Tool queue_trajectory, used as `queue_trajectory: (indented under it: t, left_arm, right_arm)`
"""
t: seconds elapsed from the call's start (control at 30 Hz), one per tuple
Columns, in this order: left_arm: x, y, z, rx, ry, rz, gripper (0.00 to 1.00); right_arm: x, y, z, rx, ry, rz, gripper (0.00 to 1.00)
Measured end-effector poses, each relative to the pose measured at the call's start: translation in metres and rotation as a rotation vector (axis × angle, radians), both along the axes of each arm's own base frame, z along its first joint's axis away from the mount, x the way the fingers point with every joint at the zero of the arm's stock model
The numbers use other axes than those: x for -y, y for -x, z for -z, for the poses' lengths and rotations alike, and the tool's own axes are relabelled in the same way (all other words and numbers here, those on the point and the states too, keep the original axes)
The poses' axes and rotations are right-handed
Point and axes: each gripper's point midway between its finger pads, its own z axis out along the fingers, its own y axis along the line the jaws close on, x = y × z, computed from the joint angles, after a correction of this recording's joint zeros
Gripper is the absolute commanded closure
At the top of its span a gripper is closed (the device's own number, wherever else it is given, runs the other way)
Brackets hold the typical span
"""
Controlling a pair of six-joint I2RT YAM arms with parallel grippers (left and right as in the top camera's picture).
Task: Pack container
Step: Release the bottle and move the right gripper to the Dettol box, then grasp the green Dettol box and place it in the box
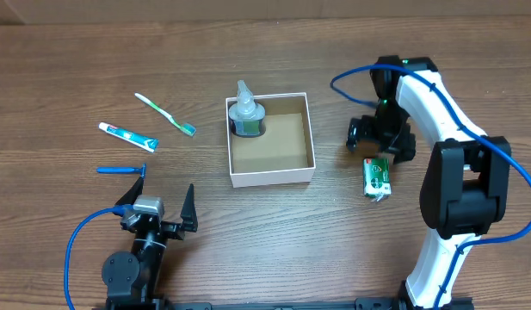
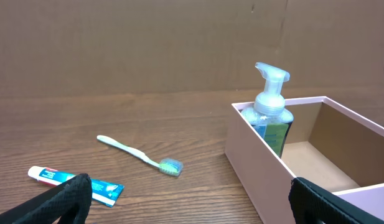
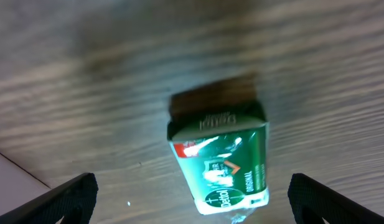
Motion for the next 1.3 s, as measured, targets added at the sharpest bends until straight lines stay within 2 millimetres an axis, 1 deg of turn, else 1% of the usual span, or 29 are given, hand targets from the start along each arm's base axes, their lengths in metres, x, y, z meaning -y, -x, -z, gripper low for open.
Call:
queue_trajectory:
  t: [0.13,0.27,0.47,0.7,0.9,0.97,1.07,1.17,1.3]
  left_arm:
    - [0.000,0.000,0.000,0.000,0.000,0.000,0.00]
    - [0.000,0.000,0.000,0.000,0.000,0.000,0.00]
    - [0.000,0.000,0.000,0.000,0.000,0.000,0.00]
    - [0.000,0.000,0.000,0.000,0.000,0.000,0.00]
    - [0.000,0.000,0.000,0.000,0.000,0.000,0.00]
    - [0.000,0.000,0.000,0.000,0.000,0.000,0.00]
    - [0.000,0.000,0.000,0.000,0.000,0.000,0.00]
    - [0.000,0.000,0.000,0.000,0.000,0.000,0.00]
    - [0.000,0.000,0.000,0.000,0.000,0.000,0.00]
  right_arm:
    - [-0.001,0.008,0.008,-0.024,-0.015,-0.020,0.00]
    - [-0.003,0.015,0.023,-0.031,-0.029,-0.032,0.00]
    - [-0.010,0.020,0.043,-0.017,-0.082,-0.059,0.00]
    - [-0.012,0.021,0.043,0.001,-0.101,-0.076,0.00]
    - [-0.011,0.028,0.044,0.009,-0.108,-0.089,0.01]
    - [-0.012,0.035,0.044,0.005,-0.114,-0.089,0.05]
    - [-0.012,0.036,0.045,0.027,-0.114,-0.085,0.17]
    - [-0.011,0.036,0.046,0.040,-0.109,-0.077,0.40]
    - [-0.013,0.030,0.047,0.075,-0.120,-0.067,0.47]
